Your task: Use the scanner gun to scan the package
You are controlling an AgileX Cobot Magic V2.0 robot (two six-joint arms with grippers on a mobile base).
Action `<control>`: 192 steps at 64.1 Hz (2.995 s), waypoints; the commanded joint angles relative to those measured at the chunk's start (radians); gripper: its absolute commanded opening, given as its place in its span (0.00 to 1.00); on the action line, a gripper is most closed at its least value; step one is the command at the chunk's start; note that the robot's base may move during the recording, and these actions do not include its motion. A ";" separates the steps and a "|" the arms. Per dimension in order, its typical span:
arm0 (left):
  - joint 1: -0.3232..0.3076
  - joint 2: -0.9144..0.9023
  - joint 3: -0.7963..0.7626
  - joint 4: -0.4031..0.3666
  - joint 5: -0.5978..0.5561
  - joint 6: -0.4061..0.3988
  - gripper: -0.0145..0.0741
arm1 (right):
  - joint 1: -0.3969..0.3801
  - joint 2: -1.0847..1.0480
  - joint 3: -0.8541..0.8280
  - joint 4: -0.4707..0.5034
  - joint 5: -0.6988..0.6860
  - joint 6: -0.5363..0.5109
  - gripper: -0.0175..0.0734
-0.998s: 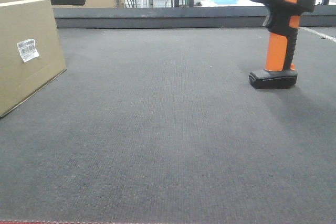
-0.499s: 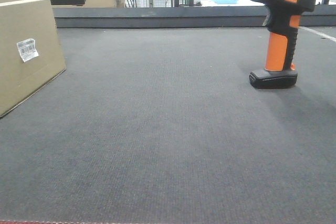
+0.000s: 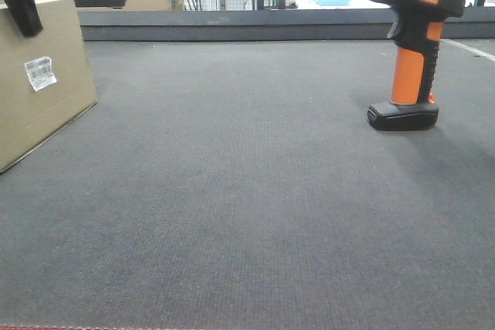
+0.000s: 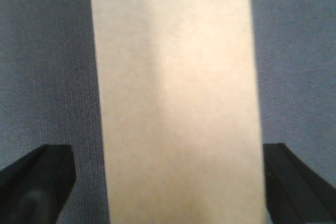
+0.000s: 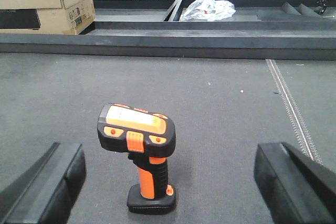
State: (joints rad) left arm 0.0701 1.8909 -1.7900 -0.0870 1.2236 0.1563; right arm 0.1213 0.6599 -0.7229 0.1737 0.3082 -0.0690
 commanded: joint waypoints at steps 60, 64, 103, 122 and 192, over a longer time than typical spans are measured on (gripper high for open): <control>0.015 -0.134 -0.018 -0.393 -0.002 0.006 0.04 | 0.076 -0.002 -0.005 -0.004 0.029 -0.001 0.81; 0.025 -0.134 -0.018 -0.495 -0.002 0.006 0.04 | 0.088 -0.002 -0.005 -0.004 0.053 -0.001 0.81; 0.027 -0.129 -0.018 -0.623 -0.002 0.020 0.04 | 0.161 0.262 0.282 -0.004 -0.572 -0.001 0.81; 0.027 -0.129 -0.018 -0.625 -0.002 0.020 0.04 | 0.161 0.516 0.282 -0.004 -0.905 -0.001 0.81; 0.027 -0.129 -0.018 -0.625 -0.002 0.020 0.04 | 0.161 0.908 0.140 0.039 -1.100 0.105 0.81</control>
State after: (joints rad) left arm 0.0978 1.7685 -1.8018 -0.6792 1.2289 0.1704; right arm 0.2810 1.5486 -0.5634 0.2110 -0.7662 0.0344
